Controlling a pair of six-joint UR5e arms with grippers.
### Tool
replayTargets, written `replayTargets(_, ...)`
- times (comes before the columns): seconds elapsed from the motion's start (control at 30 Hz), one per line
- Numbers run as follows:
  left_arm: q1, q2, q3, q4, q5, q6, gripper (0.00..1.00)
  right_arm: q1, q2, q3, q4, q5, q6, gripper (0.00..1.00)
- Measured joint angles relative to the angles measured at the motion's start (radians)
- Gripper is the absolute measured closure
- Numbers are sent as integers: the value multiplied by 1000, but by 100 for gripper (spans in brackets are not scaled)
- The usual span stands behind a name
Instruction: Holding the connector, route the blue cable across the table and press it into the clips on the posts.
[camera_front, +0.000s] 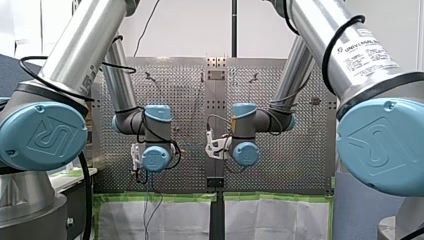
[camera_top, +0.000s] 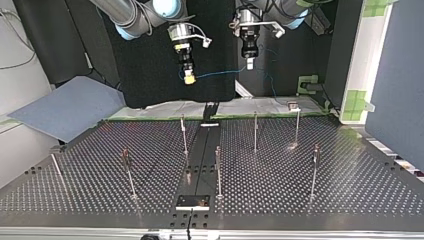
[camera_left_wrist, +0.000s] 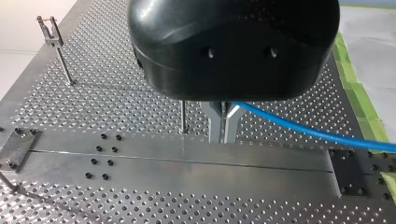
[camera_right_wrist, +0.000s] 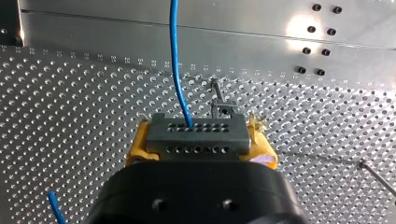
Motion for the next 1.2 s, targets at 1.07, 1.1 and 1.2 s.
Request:
replayTargets(1.07,11,64,30,-146,-19,40,100,30,77,-43,261,11,14,100)
replayTargets(1.1,13,72,32,-153,-23,41,100,33,70,-49,269,4,20,100)
replayTargets(1.2,28,96,43,-176,-38,45,100,40,47,-73,293,-19,40,100)
